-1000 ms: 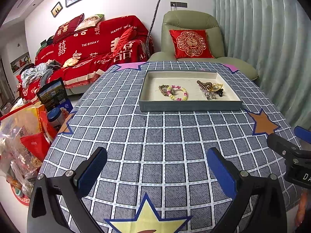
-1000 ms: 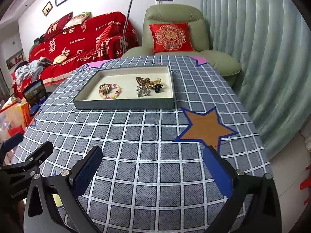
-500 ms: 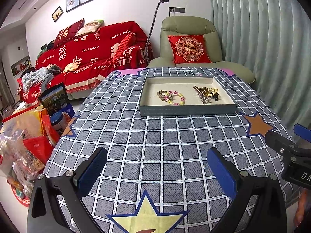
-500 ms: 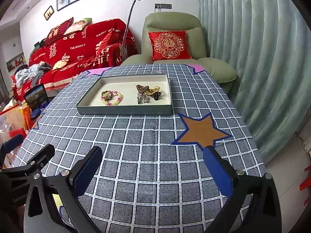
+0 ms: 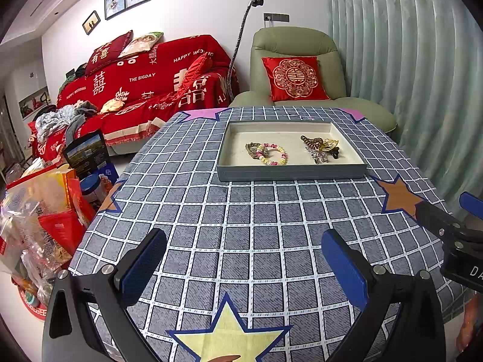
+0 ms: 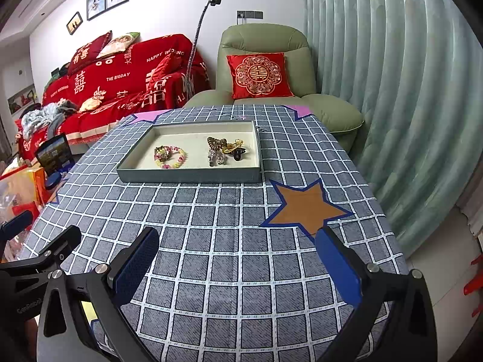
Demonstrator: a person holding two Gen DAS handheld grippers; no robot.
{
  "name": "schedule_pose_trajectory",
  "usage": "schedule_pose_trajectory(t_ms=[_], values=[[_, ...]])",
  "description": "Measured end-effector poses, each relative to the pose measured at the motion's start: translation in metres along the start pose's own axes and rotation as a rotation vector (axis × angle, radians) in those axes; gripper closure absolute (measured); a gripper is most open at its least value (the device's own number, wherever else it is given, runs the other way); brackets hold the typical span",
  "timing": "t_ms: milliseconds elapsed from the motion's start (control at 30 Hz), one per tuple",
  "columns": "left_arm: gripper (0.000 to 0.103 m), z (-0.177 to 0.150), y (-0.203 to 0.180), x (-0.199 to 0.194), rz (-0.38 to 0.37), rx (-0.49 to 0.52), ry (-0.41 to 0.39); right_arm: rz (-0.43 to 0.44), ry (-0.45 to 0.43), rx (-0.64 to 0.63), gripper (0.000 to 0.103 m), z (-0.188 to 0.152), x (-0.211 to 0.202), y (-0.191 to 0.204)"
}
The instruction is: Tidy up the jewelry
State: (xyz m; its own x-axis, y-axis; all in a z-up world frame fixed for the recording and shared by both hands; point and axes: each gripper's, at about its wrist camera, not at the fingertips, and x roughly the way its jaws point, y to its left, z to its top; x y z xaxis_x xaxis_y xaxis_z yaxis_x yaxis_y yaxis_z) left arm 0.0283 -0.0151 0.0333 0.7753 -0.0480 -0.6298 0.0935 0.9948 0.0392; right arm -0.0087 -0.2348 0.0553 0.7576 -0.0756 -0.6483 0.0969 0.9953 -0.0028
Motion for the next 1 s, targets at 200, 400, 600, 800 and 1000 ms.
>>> schedule_pose_trajectory(t_ms=[200, 400, 600, 800, 1000], values=[[0.0, -0.0001, 0.0001, -0.001, 0.001, -0.004, 0.001, 0.0, 0.0, 0.0, 0.0, 0.0003, -0.0003, -0.0004], [0.0, -0.0004, 0.0007, -0.0016, 0.002, -0.003, 0.003, 0.0, 0.0, 0.001, 0.0, 0.0003, -0.0002, -0.0002], [0.0, -0.0002, 0.0004, -0.0016, 0.002, -0.004, 0.0, 0.001, 0.0, 0.0, 0.0, 0.0009, -0.0008, -0.0007], [0.0, -0.0011, 0.0005, -0.0013, 0.002, -0.007, 0.006, 0.002, 0.002, 0.001, 0.0, 0.0009, -0.0006, -0.0003], [0.0, -0.0023, 0.0011, -0.0007, 0.002, -0.012, 0.01, 0.003, 0.002, 0.0, 0.0, 0.0007, -0.0012, -0.0007]])
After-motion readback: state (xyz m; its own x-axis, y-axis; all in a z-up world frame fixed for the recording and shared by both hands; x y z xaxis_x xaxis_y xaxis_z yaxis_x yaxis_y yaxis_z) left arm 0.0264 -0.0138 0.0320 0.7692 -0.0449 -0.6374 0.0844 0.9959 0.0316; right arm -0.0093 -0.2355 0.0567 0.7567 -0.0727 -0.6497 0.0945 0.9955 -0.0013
